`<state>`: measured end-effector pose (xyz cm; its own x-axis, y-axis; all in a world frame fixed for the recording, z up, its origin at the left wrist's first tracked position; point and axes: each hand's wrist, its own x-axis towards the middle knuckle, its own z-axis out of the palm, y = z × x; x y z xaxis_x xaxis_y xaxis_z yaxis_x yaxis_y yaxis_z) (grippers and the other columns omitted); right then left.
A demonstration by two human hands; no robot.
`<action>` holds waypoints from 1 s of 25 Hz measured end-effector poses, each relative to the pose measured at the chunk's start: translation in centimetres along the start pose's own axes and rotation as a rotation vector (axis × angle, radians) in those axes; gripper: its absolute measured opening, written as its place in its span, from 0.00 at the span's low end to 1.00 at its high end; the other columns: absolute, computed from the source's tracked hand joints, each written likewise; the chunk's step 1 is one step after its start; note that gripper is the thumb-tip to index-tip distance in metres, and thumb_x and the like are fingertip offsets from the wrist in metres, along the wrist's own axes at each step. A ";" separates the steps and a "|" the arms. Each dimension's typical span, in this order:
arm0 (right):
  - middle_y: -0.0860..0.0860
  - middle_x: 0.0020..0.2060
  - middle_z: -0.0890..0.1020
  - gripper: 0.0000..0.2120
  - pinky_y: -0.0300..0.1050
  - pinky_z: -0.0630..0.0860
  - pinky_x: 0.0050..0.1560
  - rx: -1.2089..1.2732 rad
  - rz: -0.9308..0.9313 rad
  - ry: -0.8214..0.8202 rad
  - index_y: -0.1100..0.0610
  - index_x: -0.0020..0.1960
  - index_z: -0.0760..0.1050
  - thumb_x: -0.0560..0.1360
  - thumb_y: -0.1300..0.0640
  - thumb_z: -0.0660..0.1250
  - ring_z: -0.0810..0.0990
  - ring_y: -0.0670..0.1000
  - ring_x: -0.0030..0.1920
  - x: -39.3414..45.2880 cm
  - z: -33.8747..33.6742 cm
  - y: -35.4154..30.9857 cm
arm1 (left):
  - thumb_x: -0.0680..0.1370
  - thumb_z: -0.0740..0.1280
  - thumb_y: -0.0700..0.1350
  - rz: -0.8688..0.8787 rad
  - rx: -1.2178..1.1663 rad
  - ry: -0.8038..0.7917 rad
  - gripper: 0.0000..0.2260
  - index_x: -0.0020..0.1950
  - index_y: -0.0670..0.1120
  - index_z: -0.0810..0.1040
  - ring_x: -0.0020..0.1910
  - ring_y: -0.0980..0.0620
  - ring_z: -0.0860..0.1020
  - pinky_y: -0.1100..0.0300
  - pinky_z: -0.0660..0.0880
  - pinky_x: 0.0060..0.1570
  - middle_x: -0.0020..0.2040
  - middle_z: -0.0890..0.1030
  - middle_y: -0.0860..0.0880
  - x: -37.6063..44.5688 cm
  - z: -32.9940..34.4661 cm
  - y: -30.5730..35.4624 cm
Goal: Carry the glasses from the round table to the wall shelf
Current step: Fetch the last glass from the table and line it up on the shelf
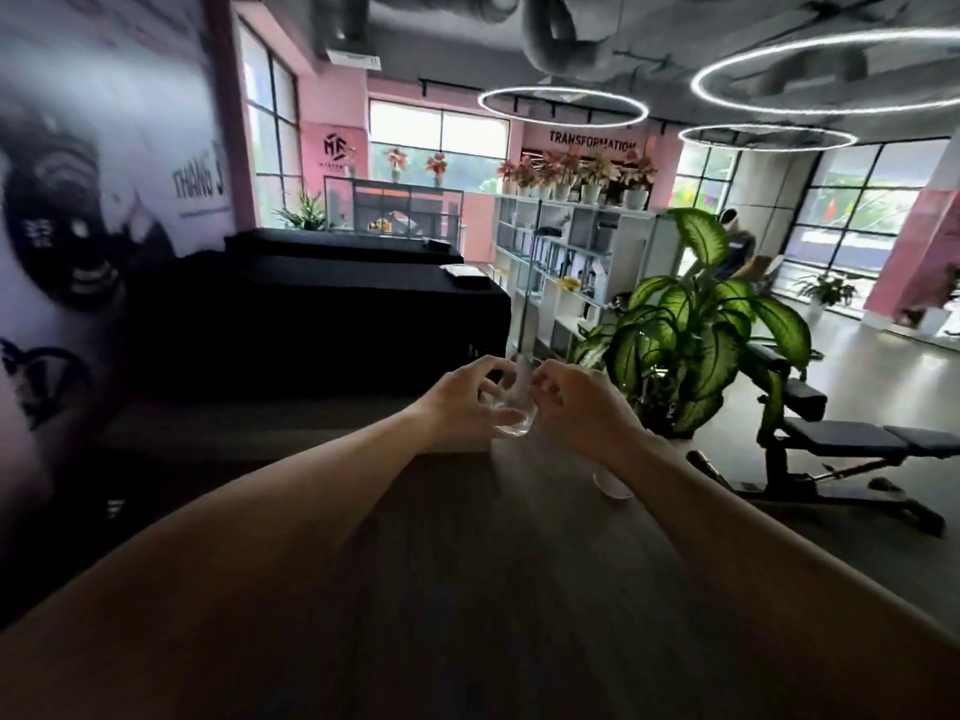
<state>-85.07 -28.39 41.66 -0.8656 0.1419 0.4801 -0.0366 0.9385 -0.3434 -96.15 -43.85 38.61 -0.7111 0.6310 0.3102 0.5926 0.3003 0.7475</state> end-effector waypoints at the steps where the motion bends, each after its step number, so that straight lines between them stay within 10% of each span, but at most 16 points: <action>1: 0.54 0.45 0.84 0.09 0.50 0.79 0.44 0.003 -0.020 -0.007 0.51 0.52 0.79 0.77 0.49 0.64 0.82 0.55 0.44 2.0 1.9 -1.6 | 0.67 0.78 0.56 -0.015 0.038 0.015 0.31 0.68 0.57 0.71 0.46 0.56 0.82 0.60 0.79 0.51 0.53 0.82 0.51 0.4 -2.2 -2.0; 15: 0.50 0.46 0.82 0.09 0.51 0.79 0.47 0.215 -0.380 -0.146 0.47 0.52 0.78 0.77 0.47 0.63 0.81 0.53 0.45 29.3 22.3 -11.9 | 0.66 0.77 0.59 -0.253 0.204 0.338 0.32 0.67 0.62 0.70 0.36 0.58 0.84 0.58 0.82 0.43 0.53 0.81 0.54 8.8 -23.3 -22.6; 20: 0.49 0.45 0.81 0.08 0.51 0.79 0.46 0.317 -0.532 -0.217 0.46 0.51 0.78 0.77 0.46 0.62 0.80 0.52 0.44 38.5 26.9 -16.0 | 0.66 0.77 0.60 -0.373 0.271 0.487 0.32 0.68 0.62 0.69 0.46 0.59 0.82 0.71 0.73 0.39 0.52 0.80 0.57 11.3 -30.1 -26.0; 25: 0.49 0.46 0.82 0.08 0.52 0.79 0.48 0.406 -0.668 -0.309 0.47 0.51 0.79 0.77 0.47 0.62 0.80 0.51 0.45 43.8 32.3 -20.5 | 0.66 0.77 0.61 -0.502 0.300 0.584 0.34 0.69 0.61 0.68 0.55 0.56 0.79 0.60 0.75 0.50 0.57 0.81 0.54 10.8 -34.8 -30.8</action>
<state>-138.38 -51.55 43.67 -0.6936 -0.5517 0.4631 -0.7158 0.5996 -0.3579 -135.22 -71.19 39.39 -0.9512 -0.0778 0.2987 0.1692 0.6779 0.7154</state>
